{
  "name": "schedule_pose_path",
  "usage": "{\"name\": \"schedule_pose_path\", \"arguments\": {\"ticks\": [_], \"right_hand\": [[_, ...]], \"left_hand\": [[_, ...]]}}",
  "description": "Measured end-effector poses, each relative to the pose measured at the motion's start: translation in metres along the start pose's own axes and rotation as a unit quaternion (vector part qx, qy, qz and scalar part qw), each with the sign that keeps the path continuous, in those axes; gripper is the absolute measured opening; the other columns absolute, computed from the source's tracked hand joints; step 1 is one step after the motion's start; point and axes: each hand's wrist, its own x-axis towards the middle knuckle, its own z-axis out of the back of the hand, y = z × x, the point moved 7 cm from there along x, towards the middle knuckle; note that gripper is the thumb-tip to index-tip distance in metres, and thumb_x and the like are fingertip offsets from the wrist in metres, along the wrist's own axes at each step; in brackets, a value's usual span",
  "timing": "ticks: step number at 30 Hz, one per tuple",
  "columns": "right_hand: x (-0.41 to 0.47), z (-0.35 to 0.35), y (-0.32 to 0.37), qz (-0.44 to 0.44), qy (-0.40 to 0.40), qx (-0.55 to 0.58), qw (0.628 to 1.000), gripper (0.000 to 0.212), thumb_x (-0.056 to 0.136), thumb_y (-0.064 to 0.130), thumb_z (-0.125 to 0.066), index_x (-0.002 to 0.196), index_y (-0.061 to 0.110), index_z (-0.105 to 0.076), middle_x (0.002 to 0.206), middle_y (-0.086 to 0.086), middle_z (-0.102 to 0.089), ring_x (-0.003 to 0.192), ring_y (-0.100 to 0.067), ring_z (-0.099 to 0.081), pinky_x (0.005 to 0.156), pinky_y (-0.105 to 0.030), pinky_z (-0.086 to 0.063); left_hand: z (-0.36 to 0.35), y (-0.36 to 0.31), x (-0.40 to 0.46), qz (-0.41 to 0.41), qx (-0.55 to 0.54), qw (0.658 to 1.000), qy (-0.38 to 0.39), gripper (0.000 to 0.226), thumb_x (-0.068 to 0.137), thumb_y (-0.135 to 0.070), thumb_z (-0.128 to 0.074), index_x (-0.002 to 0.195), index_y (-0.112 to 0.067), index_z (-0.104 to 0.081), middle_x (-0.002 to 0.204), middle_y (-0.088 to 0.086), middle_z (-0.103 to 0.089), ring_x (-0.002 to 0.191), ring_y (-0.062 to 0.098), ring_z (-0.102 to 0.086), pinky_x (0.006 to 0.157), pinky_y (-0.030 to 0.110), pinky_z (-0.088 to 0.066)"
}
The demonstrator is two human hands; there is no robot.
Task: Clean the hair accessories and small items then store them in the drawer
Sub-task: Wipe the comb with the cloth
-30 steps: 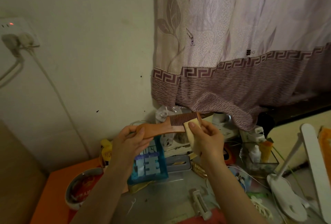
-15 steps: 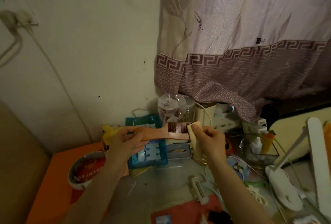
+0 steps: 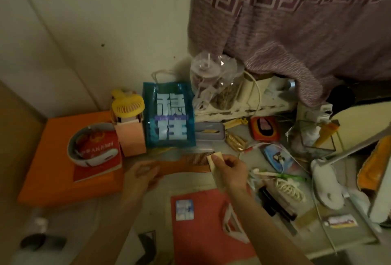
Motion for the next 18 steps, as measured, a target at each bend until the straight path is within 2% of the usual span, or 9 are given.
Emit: {"name": "schedule_pose_path", "arguments": {"ticks": [3,7,8,11,15,18], "right_hand": [[0.009,-0.012,-0.034,-0.024,0.004,-0.027,0.999,0.028,0.081,0.017,-0.073,0.057,0.024,-0.061,0.061,0.005,-0.064,0.066,-0.018,-0.062,0.070,-0.037,-0.051],[0.016,-0.025,-0.070,-0.057,0.019,-0.055,0.997,0.025,0.084,0.019,-0.070,0.061,0.025,-0.062,0.062,0.006,-0.063,0.065,-0.013,-0.060,0.056,-0.015,-0.043],[0.017,-0.028,-0.078,-0.063,0.017,-0.058,0.996,0.027,0.083,0.019,-0.071,0.059,0.027,-0.061,0.062,0.005,-0.063,0.063,-0.011,-0.058,0.054,-0.013,-0.042],[0.024,-0.037,-0.107,-0.077,0.008,-0.077,0.994,0.033,0.081,0.021,-0.072,0.051,0.025,-0.059,0.064,-0.002,-0.064,0.064,-0.012,-0.056,0.060,-0.024,-0.043],[0.030,-0.050,-0.144,-0.110,0.004,-0.089,0.990,0.022,0.078,0.027,-0.073,0.057,0.025,-0.066,0.067,0.002,-0.069,0.069,-0.012,-0.063,0.067,-0.026,-0.049],[0.035,-0.058,-0.159,-0.111,0.007,-0.086,0.990,0.014,0.076,0.028,-0.073,0.062,0.027,-0.070,0.067,0.006,-0.070,0.068,-0.008,-0.064,0.066,-0.024,-0.051]], "left_hand": [[0.003,0.036,0.010,0.052,-0.017,0.998,-0.013,0.010,0.085,-0.008,-0.065,0.093,-0.012,-0.060,0.094,0.011,-0.067,0.081,0.022,-0.066,0.067,0.029,-0.051],[0.005,0.081,0.027,0.087,-0.018,0.996,-0.034,0.011,0.085,-0.007,-0.065,0.095,-0.011,-0.060,0.092,0.009,-0.066,0.074,0.017,-0.064,0.062,0.024,-0.050],[0.007,0.093,0.032,0.099,-0.016,0.994,-0.040,0.013,0.085,-0.008,-0.065,0.097,-0.010,-0.060,0.093,0.010,-0.066,0.074,0.016,-0.064,0.060,0.023,-0.052],[0.013,0.128,0.048,0.123,0.007,0.990,-0.063,0.018,0.083,-0.012,-0.069,0.099,-0.008,-0.063,0.096,0.012,-0.067,0.074,0.017,-0.065,0.063,0.023,-0.053],[0.016,0.150,0.063,0.108,0.058,0.990,-0.072,0.010,0.083,-0.017,-0.070,0.090,-0.017,-0.064,0.096,0.008,-0.068,0.081,0.020,-0.065,0.071,0.028,-0.052],[0.018,0.153,0.070,0.069,0.107,0.988,-0.084,0.009,0.084,-0.018,-0.069,0.091,-0.019,-0.064,0.094,0.002,-0.066,0.084,0.015,-0.062,0.080,0.030,-0.050]]}}
